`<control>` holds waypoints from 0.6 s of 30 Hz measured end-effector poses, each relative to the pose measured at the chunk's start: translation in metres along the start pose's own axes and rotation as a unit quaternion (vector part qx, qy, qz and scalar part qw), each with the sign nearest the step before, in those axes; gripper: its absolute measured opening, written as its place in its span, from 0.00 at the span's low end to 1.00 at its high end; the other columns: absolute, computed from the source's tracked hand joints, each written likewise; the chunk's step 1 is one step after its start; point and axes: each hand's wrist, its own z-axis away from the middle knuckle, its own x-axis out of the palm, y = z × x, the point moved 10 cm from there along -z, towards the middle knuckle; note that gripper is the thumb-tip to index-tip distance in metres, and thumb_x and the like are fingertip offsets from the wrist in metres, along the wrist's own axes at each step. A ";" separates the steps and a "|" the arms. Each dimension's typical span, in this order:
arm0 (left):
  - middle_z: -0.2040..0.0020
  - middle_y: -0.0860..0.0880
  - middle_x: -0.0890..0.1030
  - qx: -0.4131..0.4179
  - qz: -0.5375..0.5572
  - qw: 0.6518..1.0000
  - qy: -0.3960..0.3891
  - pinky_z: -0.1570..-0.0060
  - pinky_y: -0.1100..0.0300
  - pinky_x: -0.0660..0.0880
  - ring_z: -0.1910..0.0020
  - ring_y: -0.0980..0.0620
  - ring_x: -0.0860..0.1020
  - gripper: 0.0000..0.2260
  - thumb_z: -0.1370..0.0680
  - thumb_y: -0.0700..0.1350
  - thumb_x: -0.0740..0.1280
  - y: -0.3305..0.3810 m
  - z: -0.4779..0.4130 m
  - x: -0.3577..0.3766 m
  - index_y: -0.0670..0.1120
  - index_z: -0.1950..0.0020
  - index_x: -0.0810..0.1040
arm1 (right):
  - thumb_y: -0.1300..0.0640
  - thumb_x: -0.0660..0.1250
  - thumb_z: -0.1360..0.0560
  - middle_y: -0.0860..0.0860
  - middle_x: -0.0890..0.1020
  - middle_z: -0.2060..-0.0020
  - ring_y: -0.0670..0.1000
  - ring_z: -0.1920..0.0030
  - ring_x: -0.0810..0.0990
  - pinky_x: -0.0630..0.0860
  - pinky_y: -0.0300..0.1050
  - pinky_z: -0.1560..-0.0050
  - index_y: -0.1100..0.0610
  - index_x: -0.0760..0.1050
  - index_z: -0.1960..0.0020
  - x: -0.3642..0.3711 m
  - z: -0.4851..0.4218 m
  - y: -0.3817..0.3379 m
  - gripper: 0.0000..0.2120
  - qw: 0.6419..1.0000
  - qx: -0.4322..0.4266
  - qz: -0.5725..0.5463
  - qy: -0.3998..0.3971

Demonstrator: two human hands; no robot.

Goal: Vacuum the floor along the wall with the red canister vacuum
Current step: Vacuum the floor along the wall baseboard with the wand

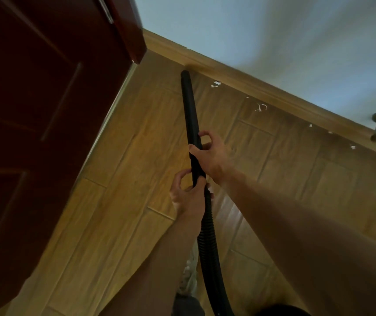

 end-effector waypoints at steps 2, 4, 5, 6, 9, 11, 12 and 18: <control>0.66 0.40 0.84 -0.002 0.004 1.000 -0.002 0.70 0.53 0.77 0.74 0.46 0.79 0.10 0.24 0.40 0.71 0.005 -0.006 0.002 0.52 0.47 0.78 | 0.55 0.72 0.24 0.56 0.86 0.58 0.53 0.59 0.86 0.84 0.46 0.59 0.51 0.73 0.36 0.001 -0.006 -0.007 0.17 1.000 -0.012 0.016 0.003; 0.64 0.40 0.84 -0.004 0.005 1.000 -0.005 0.69 0.52 0.77 0.73 0.45 0.79 0.10 0.25 0.40 0.72 0.007 -0.008 0.002 0.52 0.48 0.78 | 0.54 0.72 0.24 0.54 0.86 0.58 0.51 0.60 0.86 0.82 0.40 0.64 0.51 0.73 0.36 -0.001 -0.007 -0.013 0.18 0.999 -0.025 0.037 0.014; 0.64 0.39 0.84 -0.006 0.004 1.000 -0.006 0.68 0.52 0.77 0.72 0.44 0.79 0.10 0.25 0.40 0.72 0.006 -0.008 0.003 0.53 0.48 0.78 | 0.53 0.72 0.24 0.54 0.86 0.58 0.51 0.60 0.86 0.83 0.42 0.62 0.51 0.73 0.36 -0.001 -0.007 -0.012 0.18 0.999 -0.025 0.038 0.018; 0.63 0.39 0.85 -0.008 0.000 1.000 -0.008 0.67 0.51 0.78 0.72 0.44 0.80 0.10 0.25 0.41 0.72 0.005 -0.008 0.002 0.54 0.48 0.78 | 0.54 0.73 0.24 0.54 0.86 0.59 0.51 0.60 0.86 0.84 0.47 0.59 0.51 0.73 0.36 -0.001 -0.006 -0.011 0.18 0.999 -0.020 0.034 0.019; 0.63 0.41 0.85 -0.018 -0.022 1.000 -0.013 0.65 0.48 0.80 0.71 0.44 0.81 0.10 0.25 0.43 0.73 0.000 0.000 0.000 0.58 0.51 0.78 | 0.55 0.73 0.25 0.55 0.85 0.60 0.53 0.61 0.86 0.85 0.57 0.55 0.51 0.73 0.37 -0.004 0.002 -0.001 0.18 1.000 0.000 0.007 0.021; 0.63 0.41 0.85 -0.025 -0.028 0.999 -0.018 0.64 0.47 0.80 0.70 0.44 0.81 0.10 0.25 0.43 0.73 -0.005 0.008 -0.001 0.58 0.51 0.78 | 0.55 0.73 0.25 0.55 0.85 0.60 0.53 0.61 0.86 0.85 0.58 0.55 0.51 0.73 0.38 -0.009 0.010 0.004 0.18 1.000 0.008 0.003 0.027; 0.63 0.41 0.85 -0.029 -0.032 0.999 -0.020 0.65 0.48 0.80 0.70 0.44 0.81 0.10 0.25 0.43 0.73 -0.008 0.013 -0.001 0.57 0.51 0.78 | 0.55 0.73 0.25 0.55 0.85 0.60 0.53 0.61 0.86 0.85 0.58 0.56 0.51 0.72 0.38 -0.012 0.015 0.007 0.18 1.000 0.012 0.000 0.029; 0.65 0.40 0.85 -0.024 -0.057 0.997 -0.039 0.65 0.44 0.80 0.70 0.42 0.80 0.10 0.26 0.42 0.74 -0.014 0.034 0.000 0.57 0.52 0.79 | 0.54 0.73 0.25 0.57 0.85 0.58 0.55 0.60 0.86 0.85 0.59 0.56 0.50 0.71 0.39 -0.031 0.038 0.025 0.17 0.998 0.038 -0.015 0.055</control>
